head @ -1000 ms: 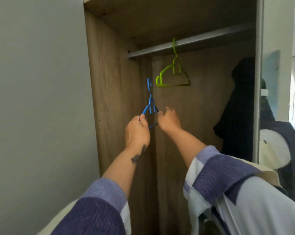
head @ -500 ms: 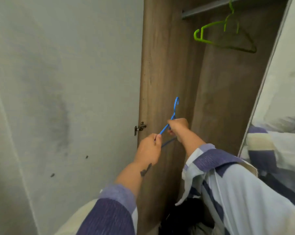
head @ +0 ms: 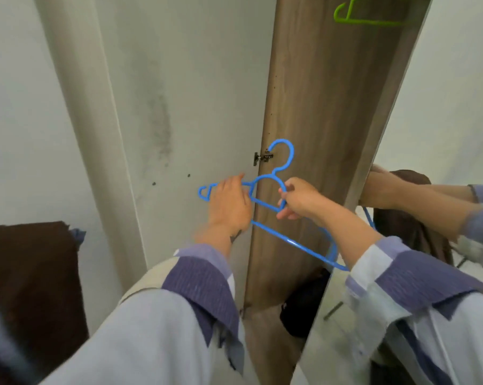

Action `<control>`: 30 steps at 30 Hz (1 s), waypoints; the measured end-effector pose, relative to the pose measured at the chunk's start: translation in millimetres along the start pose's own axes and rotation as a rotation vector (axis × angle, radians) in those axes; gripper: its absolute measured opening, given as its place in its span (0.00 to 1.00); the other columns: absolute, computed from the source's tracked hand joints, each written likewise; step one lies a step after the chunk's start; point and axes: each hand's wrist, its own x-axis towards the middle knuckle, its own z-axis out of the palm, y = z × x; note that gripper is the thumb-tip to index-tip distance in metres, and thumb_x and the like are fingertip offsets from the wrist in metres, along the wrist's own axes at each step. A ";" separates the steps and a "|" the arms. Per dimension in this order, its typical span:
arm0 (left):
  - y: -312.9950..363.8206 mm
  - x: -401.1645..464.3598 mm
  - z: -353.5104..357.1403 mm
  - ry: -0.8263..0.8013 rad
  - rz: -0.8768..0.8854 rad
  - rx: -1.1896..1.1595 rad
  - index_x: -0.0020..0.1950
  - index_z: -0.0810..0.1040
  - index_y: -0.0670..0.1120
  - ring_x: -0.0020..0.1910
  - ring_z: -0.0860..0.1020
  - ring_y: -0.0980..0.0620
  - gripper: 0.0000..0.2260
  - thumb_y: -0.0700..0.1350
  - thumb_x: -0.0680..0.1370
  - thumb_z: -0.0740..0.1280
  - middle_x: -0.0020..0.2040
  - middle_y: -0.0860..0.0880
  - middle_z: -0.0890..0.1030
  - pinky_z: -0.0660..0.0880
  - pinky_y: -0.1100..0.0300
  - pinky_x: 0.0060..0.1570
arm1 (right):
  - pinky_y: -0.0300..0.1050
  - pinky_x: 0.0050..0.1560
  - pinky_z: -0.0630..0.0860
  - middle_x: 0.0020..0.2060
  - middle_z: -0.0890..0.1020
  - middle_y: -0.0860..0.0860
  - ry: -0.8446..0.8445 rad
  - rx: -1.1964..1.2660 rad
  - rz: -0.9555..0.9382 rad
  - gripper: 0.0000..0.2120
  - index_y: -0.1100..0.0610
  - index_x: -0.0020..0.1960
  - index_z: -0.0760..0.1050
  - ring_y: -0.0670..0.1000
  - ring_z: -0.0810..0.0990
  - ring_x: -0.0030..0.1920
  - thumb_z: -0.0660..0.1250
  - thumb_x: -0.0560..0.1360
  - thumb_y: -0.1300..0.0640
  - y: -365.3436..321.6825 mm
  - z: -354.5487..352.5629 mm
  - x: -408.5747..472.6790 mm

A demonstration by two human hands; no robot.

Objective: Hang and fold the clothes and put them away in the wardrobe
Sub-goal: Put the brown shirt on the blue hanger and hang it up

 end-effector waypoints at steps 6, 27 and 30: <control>-52.6 -26.4 -71.0 -0.016 -0.017 0.443 0.60 0.72 0.47 0.62 0.71 0.47 0.16 0.48 0.83 0.47 0.61 0.48 0.75 0.61 0.52 0.64 | 0.36 0.31 0.68 0.32 0.77 0.50 -0.088 0.020 -0.275 0.11 0.52 0.39 0.66 0.42 0.74 0.27 0.58 0.81 0.58 -29.0 51.3 -22.2; -357.5 -117.7 -320.9 0.146 -0.522 0.470 0.51 0.74 0.44 0.52 0.76 0.44 0.14 0.50 0.82 0.51 0.53 0.44 0.78 0.71 0.52 0.50 | 0.44 0.31 0.66 0.28 0.72 0.47 -0.060 -0.304 -0.650 0.21 0.52 0.40 0.66 0.51 0.73 0.31 0.50 0.78 0.35 -229.7 421.4 -76.0; -402.1 -117.3 -339.0 0.114 -0.675 0.452 0.65 0.70 0.42 0.64 0.69 0.44 0.17 0.50 0.81 0.56 0.64 0.43 0.72 0.69 0.47 0.61 | 0.42 0.27 0.64 0.28 0.72 0.46 -0.066 -0.335 -0.638 0.19 0.50 0.41 0.65 0.48 0.72 0.28 0.50 0.78 0.36 -237.2 463.0 -78.2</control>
